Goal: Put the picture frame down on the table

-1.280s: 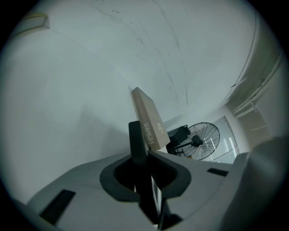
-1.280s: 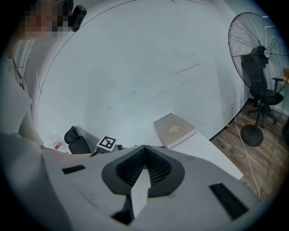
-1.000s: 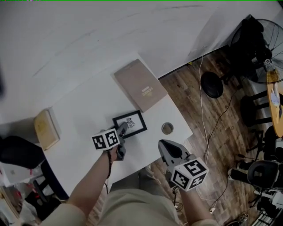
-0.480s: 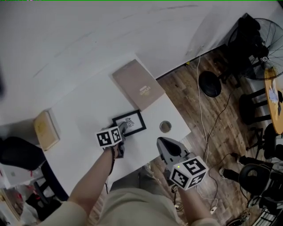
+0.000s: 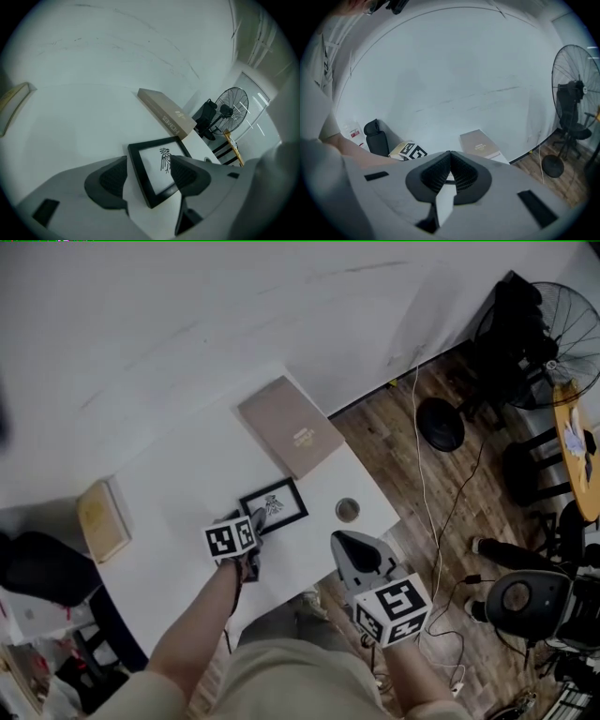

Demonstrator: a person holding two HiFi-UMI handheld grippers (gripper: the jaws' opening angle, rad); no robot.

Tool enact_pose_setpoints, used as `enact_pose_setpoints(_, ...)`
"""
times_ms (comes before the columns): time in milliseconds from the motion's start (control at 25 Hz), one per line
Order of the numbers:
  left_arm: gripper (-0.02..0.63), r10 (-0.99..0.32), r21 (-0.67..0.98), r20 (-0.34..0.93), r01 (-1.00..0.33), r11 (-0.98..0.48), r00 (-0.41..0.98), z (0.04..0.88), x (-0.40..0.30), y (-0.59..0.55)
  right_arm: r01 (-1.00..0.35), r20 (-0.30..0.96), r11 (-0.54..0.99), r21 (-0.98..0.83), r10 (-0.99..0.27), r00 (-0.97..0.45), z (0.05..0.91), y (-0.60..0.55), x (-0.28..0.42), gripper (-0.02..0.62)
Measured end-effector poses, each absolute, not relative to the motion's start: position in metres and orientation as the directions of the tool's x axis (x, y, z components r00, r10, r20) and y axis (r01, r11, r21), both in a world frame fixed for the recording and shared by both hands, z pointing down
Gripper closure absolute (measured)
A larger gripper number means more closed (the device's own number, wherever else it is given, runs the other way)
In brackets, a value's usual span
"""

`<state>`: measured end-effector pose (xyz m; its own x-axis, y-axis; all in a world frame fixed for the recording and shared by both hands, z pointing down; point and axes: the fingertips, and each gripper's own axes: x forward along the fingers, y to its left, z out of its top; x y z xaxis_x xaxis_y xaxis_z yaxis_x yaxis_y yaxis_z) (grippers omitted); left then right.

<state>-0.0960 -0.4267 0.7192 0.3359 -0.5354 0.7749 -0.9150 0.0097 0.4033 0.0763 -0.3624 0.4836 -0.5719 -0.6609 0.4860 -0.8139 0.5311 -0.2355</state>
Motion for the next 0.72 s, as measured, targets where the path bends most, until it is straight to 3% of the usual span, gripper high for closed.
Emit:
enact_pose_setpoints(160, 0.331, -0.605, 0.388, 0.729, -0.921, -0.019, 0.320, 0.688, -0.109, -0.425, -0.807, 0.451, 0.549, -0.217, -0.677, -0.581, 0.464, -0.362, 0.075, 0.572)
enact_pose_setpoints(560, 0.502, -0.779, 0.349, 0.516, -0.918, -0.187, 0.355, 0.561, -0.127, -0.414, -0.792, 0.312, 0.577, -0.201, -0.728, -0.610, 0.392, -0.357, 0.077, 0.572)
enact_pose_setpoints(720, 0.525, -0.810, 0.298, 0.431, -0.910, -0.289, 0.399, 0.506, -0.122, -0.407, -0.789, 0.265, 0.589, -0.177, -0.744, -0.614, 0.367, -0.355, 0.077, 0.572)
